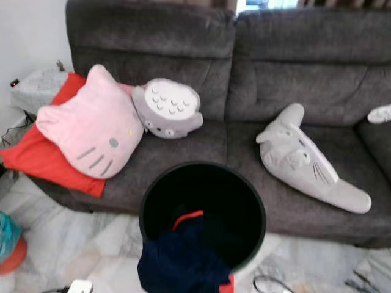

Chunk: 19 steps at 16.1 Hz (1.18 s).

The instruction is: Hang hanger

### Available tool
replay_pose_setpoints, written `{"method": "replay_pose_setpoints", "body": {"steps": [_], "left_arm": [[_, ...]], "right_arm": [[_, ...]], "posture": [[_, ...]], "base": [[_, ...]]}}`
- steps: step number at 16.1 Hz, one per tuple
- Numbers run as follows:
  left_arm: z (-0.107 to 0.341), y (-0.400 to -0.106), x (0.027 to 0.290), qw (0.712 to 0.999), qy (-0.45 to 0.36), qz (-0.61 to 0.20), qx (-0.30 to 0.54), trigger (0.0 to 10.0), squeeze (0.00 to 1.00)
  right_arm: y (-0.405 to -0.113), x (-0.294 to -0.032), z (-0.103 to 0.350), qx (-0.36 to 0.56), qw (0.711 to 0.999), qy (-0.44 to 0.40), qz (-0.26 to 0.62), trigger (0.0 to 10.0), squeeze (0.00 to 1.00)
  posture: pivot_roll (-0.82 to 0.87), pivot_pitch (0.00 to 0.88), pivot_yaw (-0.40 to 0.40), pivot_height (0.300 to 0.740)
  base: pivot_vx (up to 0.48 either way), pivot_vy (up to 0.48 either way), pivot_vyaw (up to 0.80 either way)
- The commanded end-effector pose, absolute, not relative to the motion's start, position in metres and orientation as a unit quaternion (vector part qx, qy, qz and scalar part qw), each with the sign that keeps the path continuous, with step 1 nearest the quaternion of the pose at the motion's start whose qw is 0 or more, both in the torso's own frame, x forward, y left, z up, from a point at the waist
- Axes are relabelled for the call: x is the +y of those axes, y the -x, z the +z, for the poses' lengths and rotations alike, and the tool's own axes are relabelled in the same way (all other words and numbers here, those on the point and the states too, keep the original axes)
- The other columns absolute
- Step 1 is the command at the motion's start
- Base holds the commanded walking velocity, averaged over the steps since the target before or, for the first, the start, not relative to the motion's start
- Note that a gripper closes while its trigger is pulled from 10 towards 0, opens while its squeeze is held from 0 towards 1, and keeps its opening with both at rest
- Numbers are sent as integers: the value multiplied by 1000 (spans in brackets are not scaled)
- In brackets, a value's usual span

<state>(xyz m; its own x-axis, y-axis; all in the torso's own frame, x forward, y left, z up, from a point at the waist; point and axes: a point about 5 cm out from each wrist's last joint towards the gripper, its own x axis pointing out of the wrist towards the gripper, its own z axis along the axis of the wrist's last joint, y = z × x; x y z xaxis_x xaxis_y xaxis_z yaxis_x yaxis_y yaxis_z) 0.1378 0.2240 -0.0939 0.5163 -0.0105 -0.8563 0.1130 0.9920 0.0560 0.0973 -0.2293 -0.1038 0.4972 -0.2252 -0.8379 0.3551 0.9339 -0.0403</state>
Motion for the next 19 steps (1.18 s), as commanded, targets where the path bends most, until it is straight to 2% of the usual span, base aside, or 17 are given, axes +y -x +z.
{"method": "replay_pose_setpoints", "body": {"steps": [1,6,11,18,19], "left_arm": [[-96,-132,223,863,-58,-43,500,10000,0],[-96,-132,223,862,-61,-46,501,10000,0],[-96,-133,224,860,-69,-52,503,10000,0],[-95,-134,224,859,-76,-58,503,10000,0],[-96,-134,224,859,-76,-59,503,10000,0]], "right_arm": [[-96,-229,-104,476,861,-68,-166,10000,0],[-97,-231,-103,469,864,-53,-174,10000,0],[-103,-234,-97,431,884,-6,-179,10000,0],[-104,-237,-94,403,887,2,-224,10000,0],[-93,-233,-87,346,910,17,-228,10000,0]], "posture": [[-31,0,8,740],[-38,0,9,740],[-80,0,21,740],[-117,0,33,740],[-116,0,33,740]], "base": [[0,0,0],[0,0,0],[0,0,0],[0,0,0],[0,0,0]]}}
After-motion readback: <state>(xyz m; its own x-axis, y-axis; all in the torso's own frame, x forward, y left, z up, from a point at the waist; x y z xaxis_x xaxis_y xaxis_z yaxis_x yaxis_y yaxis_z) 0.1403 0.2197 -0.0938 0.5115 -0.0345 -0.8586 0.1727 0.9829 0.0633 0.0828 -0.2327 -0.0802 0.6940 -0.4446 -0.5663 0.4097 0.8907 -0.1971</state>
